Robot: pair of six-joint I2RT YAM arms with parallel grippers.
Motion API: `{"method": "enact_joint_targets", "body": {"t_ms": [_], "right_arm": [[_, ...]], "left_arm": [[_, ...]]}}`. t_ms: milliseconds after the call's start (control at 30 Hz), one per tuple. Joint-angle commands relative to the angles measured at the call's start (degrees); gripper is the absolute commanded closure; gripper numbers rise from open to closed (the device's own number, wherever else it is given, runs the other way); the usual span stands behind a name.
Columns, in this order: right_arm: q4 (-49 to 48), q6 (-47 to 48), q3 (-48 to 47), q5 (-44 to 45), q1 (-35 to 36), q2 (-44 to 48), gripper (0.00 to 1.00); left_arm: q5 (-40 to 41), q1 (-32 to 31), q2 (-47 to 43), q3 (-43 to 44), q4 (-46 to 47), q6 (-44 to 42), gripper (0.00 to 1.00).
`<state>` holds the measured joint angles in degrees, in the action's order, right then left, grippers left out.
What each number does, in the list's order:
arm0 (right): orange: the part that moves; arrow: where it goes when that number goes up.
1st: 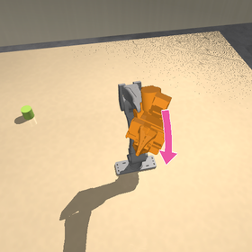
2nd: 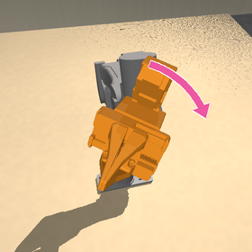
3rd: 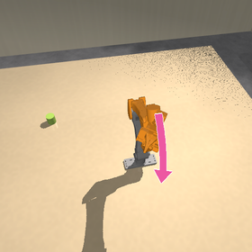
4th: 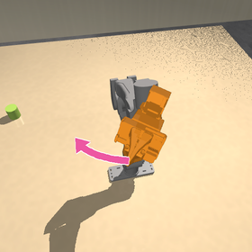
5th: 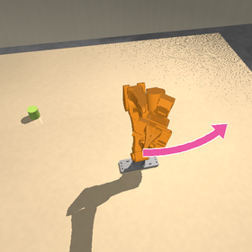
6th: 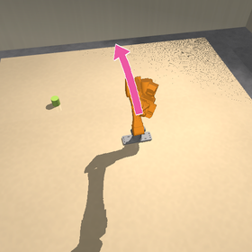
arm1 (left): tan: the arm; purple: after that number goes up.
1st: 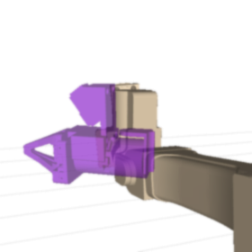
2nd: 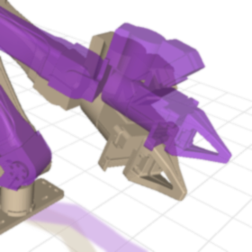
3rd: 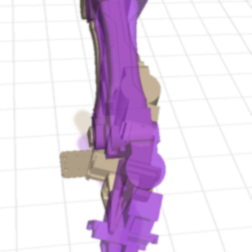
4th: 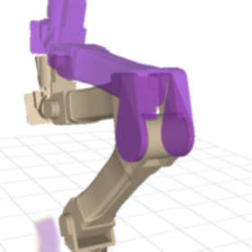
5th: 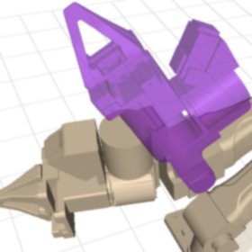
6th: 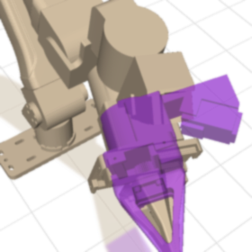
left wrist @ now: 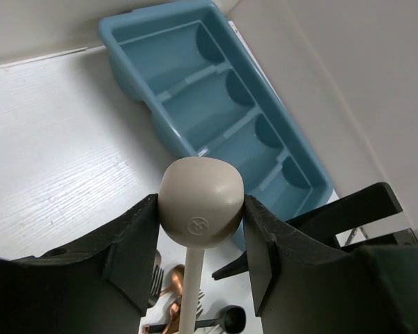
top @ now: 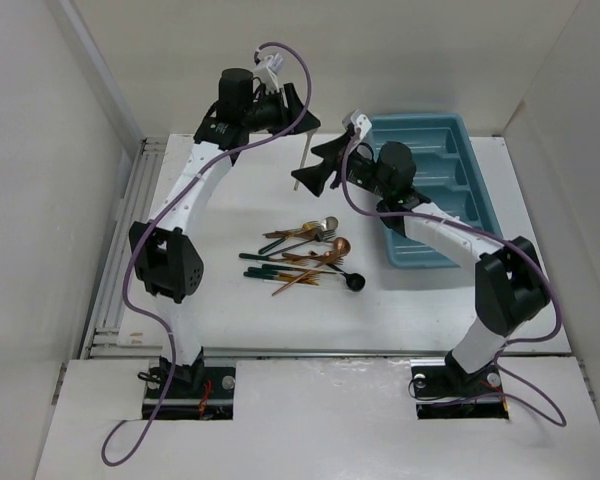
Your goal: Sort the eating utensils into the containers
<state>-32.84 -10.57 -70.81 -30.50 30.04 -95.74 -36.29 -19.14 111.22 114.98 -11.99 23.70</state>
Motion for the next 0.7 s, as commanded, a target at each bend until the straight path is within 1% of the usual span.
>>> {"method": "enact_joint_targets", "body": {"t_ms": [0, 67, 100, 133, 167, 233, 300, 333, 367, 400, 467, 500, 533, 600, 633, 667], "right_arm": [[-5.7, -5.1, -2.0, -0.4, -0.2, -2.2, 0.04], [-5.7, -6.7, -3.2, 0.7, -0.2, -3.7, 0.05], [-5.7, -7.4, -3.7, 1.2, -0.7, -5.5, 0.07], [-5.7, -8.8, -3.7, 1.2, -0.7, -6.4, 0.12], [-5.7, -9.8, -4.4, 1.8, -1.2, -7.1, 0.14], [-5.7, -12.5, -4.4, 3.2, -1.8, -8.2, 0.20], [-6.2, -12.5, -4.4, 4.0, -2.4, -8.2, 0.27], [-6.7, -12.5, -5.1, 4.0, -2.4, -8.2, 0.34], [-7.5, -12.5, -5.1, 4.0, -2.4, -8.2, 0.56], [-8.3, -12.5, -5.7, 4.0, -2.4, -8.2, 0.69], [-10.6, -12.5, -5.7, 4.0, -2.4, -8.8, 0.84], [-10.6, -12.5, -5.7, 4.0, -2.4, -8.8, 0.97], [-11.1, -13.2, -4.4, 4.6, -2.4, -8.1, 1.00], [-11.6, -13.8, -2.9, 5.1, -2.4, -6.7, 1.00], [-11.6, -14.3, -0.9, 5.6, -3.1, -6.0, 1.00], [-12.4, -15.2, 0.4, 6.2, -3.6, -4.1, 1.00]], "left_arm": [[0.9, -0.5, -3.5, 1.0, 1.5, -2.2, 1.00], [0.3, -0.5, -3.5, 1.0, 1.5, -2.2, 1.00], [-0.4, -1.1, -3.5, 1.0, 0.9, -1.5, 1.00], [-0.4, -1.1, -3.5, 1.0, 0.9, -0.7, 1.00], [-1.7, -1.1, -3.5, 1.0, 0.9, -0.7, 1.00], [-1.8, -1.1, -3.5, 1.0, 0.3, -0.1, 1.00], [-2.3, -1.6, -3.5, 1.0, 0.3, -0.1, 1.00], [-2.3, -1.6, -3.5, 0.5, -0.3, -0.1, 1.00], [-2.3, -1.6, -3.5, -0.4, -0.3, -0.1, 1.00], [-2.9, -1.6, -4.0, -0.5, -0.3, -0.1, 1.00], [-3.4, -2.2, -4.0, -1.1, -1.6, -0.6, 1.00], [-3.4, -2.8, -4.0, -1.1, -1.6, -1.1, 1.00], [-3.4, -2.8, -4.0, -1.6, -2.2, -1.9, 1.00], [-3.4, -3.4, -4.0, -1.6, -2.9, -2.4, 1.00], [-4.1, -3.4, -4.0, -1.6, -2.9, -4.2, 1.00], [-4.7, -3.4, -3.4, -1.6, -2.9, -5.4, 0.95]]}}
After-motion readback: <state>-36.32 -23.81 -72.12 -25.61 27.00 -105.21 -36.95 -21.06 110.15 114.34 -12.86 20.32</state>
